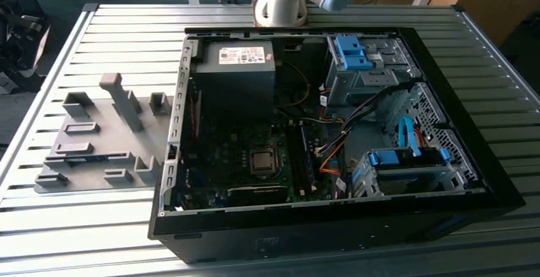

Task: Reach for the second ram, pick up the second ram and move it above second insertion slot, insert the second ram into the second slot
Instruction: 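Pick up the second ram and move it above second insertion slot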

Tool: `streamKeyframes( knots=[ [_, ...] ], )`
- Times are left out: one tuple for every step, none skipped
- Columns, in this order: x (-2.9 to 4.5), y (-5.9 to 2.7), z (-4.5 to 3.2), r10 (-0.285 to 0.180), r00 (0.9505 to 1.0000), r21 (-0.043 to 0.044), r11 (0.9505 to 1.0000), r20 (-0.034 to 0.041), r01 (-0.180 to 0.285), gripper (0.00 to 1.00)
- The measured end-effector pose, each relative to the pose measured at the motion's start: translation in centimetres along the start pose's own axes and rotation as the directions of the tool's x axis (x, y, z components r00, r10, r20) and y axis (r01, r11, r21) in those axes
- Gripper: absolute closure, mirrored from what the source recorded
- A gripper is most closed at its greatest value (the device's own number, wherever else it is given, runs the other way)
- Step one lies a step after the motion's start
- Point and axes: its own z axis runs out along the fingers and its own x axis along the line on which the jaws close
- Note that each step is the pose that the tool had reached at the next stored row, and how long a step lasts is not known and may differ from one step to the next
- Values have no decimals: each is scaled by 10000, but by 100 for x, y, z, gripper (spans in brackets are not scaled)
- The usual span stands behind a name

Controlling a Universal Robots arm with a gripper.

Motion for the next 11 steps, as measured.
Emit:
streamKeyframes(
  knots=[
    [1, -1, 0, -37, 10000, 0, 10000, -1, 37, 89],
    [2, -1, 0, -74, 10000, -1, 10000, -3, 74, 89],
    [2, -2, 0, -113, 9999, -1, 9999, -4, 113, 89],
    [2, -2, 0, -149, 9999, -2, 9999, -6, 149, 89],
    [2, -3, 0, -190, 9998, -2, 9998, -7, 190, 89],
    [2, -3, 0, -226, 9997, -2, 9997, -9, 226, 89],
    [2, -4, 0, -262, 9997, -3, 9997, -10, 262, 89],
    [2, -4, 0, -298, 9996, -4, 9996, -11, 298, 89],
    [3, -4, 0, -333, 9994, -3, 9994, -13, 333, 89],
    [3, -5, 0, -366, 9993, -4, 9993, -14, 366, 89],
    [3, -5, 0, -400, 9992, -5, 9992, -15, 400, 89]
  ],
)
